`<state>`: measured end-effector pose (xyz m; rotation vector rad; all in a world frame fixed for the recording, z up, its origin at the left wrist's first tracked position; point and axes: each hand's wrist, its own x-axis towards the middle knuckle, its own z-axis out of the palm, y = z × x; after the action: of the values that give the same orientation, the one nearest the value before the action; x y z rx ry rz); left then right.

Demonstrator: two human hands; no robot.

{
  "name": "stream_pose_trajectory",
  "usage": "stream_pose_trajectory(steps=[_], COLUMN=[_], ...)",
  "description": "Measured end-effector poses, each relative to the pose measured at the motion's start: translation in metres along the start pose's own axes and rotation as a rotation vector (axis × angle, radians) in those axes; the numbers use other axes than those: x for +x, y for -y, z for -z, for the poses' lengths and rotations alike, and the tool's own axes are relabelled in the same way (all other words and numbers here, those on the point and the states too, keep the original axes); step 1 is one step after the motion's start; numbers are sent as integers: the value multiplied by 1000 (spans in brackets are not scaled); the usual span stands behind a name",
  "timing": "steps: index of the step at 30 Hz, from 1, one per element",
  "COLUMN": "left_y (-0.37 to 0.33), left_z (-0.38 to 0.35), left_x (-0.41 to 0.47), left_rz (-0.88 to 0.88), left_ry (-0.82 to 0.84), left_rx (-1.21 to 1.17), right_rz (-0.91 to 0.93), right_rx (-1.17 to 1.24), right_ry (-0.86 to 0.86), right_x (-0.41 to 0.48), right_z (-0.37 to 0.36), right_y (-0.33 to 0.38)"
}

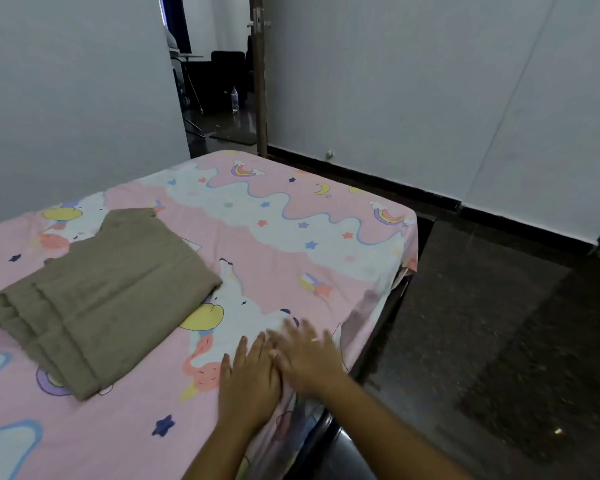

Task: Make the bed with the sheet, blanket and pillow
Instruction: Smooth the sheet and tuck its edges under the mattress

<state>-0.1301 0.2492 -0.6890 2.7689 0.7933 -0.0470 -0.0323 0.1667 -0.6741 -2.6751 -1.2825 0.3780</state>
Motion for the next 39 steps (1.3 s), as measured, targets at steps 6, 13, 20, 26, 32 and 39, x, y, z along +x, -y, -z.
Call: stream_pose_trajectory(steps=[6, 13, 20, 26, 32, 39], left_y=[3, 0, -9, -21, -42, -88], left_z=[0, -7, -13, -5, -9, -17], left_x=[14, 74, 109, 117, 125, 160], left_rz=[-35, -235, -355, -356, -331, -194], left_ry=[-35, -51, -30, 56, 87, 36], left_rx=[45, -4, -29, 45, 12, 87], right_rz=[-123, -341, -401, -642, -825, -903], right_rx=[-72, 12, 102, 244, 846, 1510], right_ry=[6, -118, -175, -112, -289, -85], right_x=[7, 44, 63, 78, 91, 122], right_z=[5, 22, 6, 28, 24, 21], right_y=[-63, -73, -84, -121, -173, -228])
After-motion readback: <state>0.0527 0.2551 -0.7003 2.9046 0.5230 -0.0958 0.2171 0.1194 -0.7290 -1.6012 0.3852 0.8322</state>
